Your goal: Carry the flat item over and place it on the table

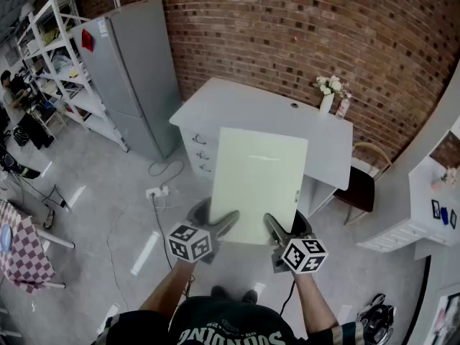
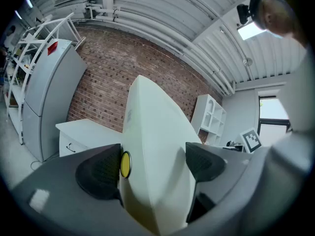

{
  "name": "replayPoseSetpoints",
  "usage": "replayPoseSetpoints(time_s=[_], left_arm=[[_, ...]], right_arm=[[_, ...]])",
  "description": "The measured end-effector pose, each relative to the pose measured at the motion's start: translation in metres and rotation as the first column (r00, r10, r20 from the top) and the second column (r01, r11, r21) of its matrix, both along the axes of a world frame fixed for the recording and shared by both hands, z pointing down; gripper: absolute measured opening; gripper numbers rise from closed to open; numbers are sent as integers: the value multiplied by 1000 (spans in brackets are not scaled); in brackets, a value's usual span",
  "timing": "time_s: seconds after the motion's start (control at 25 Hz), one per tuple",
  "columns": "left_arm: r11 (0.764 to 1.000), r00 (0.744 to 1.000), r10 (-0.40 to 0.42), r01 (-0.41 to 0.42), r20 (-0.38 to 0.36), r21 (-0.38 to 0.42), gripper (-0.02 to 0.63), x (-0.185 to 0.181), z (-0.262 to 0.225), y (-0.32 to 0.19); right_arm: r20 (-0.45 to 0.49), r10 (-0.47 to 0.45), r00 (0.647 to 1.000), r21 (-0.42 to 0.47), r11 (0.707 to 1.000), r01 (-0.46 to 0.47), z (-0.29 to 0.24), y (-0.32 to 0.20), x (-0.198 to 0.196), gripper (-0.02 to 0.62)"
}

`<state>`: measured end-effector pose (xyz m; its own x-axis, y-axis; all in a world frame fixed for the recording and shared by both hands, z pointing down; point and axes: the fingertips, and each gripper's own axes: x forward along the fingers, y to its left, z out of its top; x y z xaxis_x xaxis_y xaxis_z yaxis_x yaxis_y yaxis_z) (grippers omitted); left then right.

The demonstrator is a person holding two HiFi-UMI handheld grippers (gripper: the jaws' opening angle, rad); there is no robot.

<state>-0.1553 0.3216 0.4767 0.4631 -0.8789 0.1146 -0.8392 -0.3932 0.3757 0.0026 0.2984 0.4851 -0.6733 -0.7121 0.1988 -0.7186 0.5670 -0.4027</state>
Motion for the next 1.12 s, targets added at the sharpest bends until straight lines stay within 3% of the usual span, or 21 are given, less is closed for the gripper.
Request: replayPoseSetpoints(time_s=[1.12], left_arm=[[1000,1000,17,-18,8,19,413,70,-5,-25]], right_arm=[[26,18,999,17,1000,-19,-3,-22,70,411]])
